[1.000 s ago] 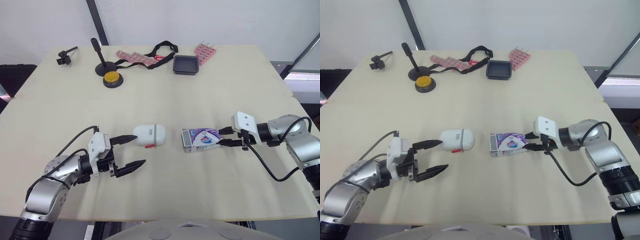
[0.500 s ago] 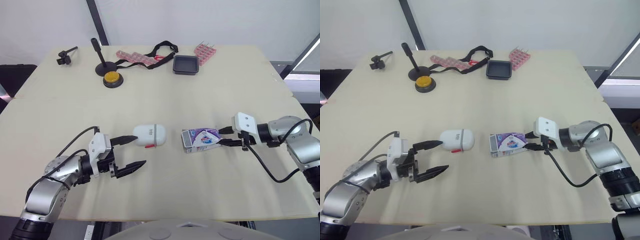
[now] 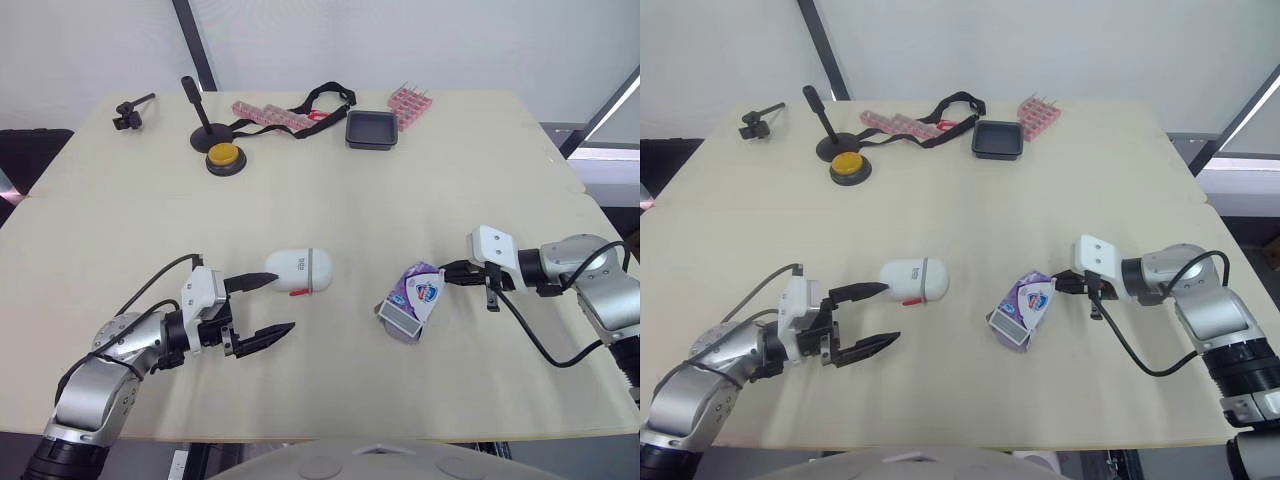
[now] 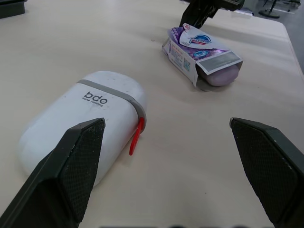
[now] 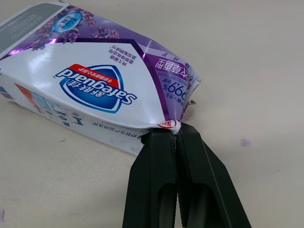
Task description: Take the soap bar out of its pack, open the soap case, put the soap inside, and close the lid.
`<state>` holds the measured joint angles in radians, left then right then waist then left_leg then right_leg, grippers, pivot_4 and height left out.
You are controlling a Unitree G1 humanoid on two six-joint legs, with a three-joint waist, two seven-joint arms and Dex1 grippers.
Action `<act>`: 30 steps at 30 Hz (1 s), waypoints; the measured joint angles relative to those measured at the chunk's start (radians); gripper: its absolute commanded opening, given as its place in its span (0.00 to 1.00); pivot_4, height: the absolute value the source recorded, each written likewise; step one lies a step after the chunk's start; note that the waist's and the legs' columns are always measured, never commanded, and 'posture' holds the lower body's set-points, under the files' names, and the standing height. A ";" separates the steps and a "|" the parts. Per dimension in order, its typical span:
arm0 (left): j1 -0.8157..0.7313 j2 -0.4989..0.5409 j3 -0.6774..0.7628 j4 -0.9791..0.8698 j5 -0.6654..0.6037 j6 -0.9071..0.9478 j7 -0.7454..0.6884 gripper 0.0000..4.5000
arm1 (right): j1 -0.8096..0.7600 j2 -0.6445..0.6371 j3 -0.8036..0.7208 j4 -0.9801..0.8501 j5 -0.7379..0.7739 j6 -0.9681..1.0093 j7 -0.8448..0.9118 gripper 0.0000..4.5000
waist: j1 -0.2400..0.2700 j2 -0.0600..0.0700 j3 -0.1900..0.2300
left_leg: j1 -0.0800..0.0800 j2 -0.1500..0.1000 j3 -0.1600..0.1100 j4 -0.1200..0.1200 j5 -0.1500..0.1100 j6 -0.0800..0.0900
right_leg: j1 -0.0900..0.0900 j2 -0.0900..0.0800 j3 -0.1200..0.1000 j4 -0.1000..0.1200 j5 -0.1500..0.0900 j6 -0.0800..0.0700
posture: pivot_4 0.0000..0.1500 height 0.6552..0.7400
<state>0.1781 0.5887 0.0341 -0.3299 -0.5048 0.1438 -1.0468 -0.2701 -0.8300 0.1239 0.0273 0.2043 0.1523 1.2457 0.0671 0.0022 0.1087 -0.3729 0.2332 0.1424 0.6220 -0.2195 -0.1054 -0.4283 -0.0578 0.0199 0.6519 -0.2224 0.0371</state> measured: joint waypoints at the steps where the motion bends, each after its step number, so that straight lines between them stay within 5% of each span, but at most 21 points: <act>1: 0.000 0.000 0.000 0.000 0.000 0.000 0.001 1.00 | 0.001 0.000 0.000 -0.001 0.000 0.000 -0.002 0.01 | 0.000 0.000 0.000 | 0.000 0.000 0.000 0.000 0.000 0.000 | 0.000 0.000 0.000 0.000 0.000 0.000 | 1.00 0.87; 19: 0.000 0.000 -0.014 -0.002 0.000 0.000 0.014 1.00 | -0.005 0.001 -0.123 -0.023 0.018 0.179 -0.194 0.01 | 0.001 0.000 0.000 | 0.000 0.000 0.000 0.000 0.000 0.000 | 0.000 0.000 0.000 0.000 0.000 0.000 | 1.00 0.87; 30: -0.007 -0.002 -0.017 -0.002 0.002 0.000 0.018 1.00 | 0.032 -0.103 -0.165 -0.206 -0.075 0.286 -0.342 0.01 | 0.007 0.003 0.001 | 0.000 -0.001 0.001 0.000 0.000 0.000 | 0.000 0.001 0.003 0.000 0.000 0.000 | 1.00 0.87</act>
<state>0.1709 0.5868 0.0173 -0.3314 -0.5032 0.1439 -1.0291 -0.2379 -0.9325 -0.0414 -0.1791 0.1295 0.4386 0.9042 0.0738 0.0056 0.1098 -0.3726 0.2319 0.1435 0.6219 -0.2197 -0.1058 -0.4283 -0.0564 0.0232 0.6516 -0.2223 0.0375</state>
